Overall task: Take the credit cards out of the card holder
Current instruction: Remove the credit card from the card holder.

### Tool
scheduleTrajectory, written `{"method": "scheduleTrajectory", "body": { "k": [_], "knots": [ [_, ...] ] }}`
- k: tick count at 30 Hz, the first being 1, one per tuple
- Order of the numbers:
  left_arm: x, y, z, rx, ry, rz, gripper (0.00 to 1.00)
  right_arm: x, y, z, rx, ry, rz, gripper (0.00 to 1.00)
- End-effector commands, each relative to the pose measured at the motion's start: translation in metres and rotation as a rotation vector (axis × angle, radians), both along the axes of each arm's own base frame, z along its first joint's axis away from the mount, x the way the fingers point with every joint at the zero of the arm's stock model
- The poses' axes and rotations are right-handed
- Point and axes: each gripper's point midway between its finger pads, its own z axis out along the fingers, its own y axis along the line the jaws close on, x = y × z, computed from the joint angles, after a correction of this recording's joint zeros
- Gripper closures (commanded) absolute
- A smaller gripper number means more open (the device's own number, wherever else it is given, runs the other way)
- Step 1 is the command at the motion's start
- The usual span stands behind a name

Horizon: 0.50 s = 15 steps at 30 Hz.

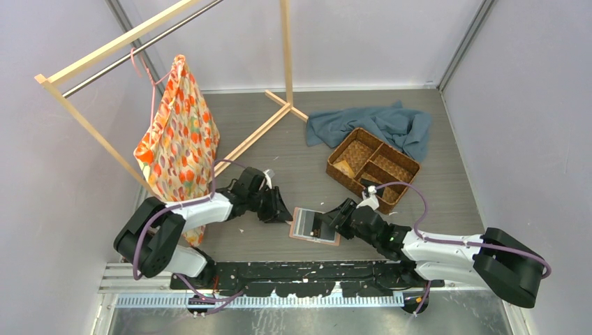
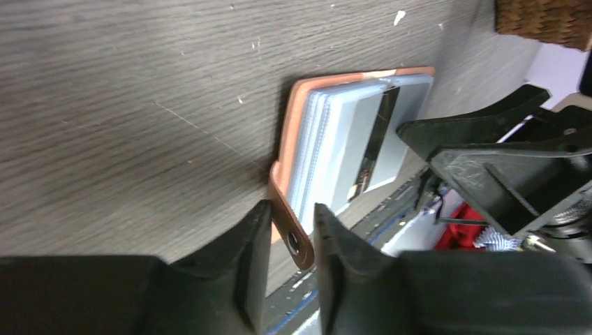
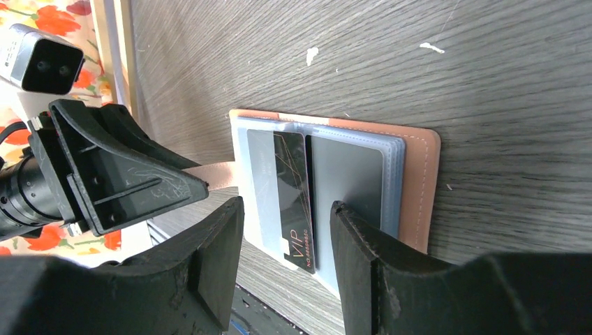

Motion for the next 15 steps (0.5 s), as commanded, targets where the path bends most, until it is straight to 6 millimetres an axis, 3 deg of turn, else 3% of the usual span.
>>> {"method": "scheduleTrajectory", "body": {
  "k": [1,4,7,15],
  "knots": [
    [-0.004,-0.011,0.007,-0.075,0.003,-0.049,0.61,-0.005,-0.015,-0.02,-0.069,0.028,-0.019,0.46],
    [-0.01,-0.006,0.002,-0.06,0.009,-0.06,0.49,-0.005,-0.015,-0.019,-0.07,0.027,-0.02,0.46],
    [-0.017,0.0,-0.002,-0.031,0.021,-0.079,0.44,-0.005,-0.016,-0.02,-0.073,0.028,-0.023,0.46],
    [-0.029,0.009,-0.016,0.015,0.04,-0.088,0.43,-0.004,-0.013,-0.019,-0.073,0.028,-0.019,0.46]
  ]
}}
